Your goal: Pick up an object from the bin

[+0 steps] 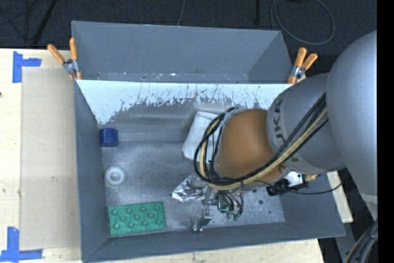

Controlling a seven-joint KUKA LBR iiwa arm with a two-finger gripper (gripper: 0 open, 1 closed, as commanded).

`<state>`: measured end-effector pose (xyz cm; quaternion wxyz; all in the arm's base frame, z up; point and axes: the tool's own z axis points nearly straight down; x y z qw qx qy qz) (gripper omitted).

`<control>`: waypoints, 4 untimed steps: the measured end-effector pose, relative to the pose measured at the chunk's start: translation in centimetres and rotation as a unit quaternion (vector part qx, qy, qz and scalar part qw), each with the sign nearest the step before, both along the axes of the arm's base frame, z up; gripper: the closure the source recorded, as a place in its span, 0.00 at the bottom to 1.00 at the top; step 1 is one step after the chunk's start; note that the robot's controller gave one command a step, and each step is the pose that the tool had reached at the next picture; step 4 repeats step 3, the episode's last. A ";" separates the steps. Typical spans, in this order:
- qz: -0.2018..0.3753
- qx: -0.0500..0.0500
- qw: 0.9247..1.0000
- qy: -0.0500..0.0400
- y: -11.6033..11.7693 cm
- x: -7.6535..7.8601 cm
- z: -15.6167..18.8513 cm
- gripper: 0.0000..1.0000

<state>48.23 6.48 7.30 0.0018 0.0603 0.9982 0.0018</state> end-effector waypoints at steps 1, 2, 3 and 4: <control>-0.003 0.001 1.000 -0.011 -0.1 0.6 0.4 1.00; -0.010 -0.002 1.000 0.000 -1.8 0.8 5.4 1.00; -0.049 -0.001 0.999 -0.002 -3.1 3.2 16.5 1.00; -0.049 -0.001 0.999 -0.002 -3.1 3.2 16.5 1.00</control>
Offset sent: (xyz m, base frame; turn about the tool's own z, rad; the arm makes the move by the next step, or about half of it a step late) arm 0.0000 0.0000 0.0000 0.0000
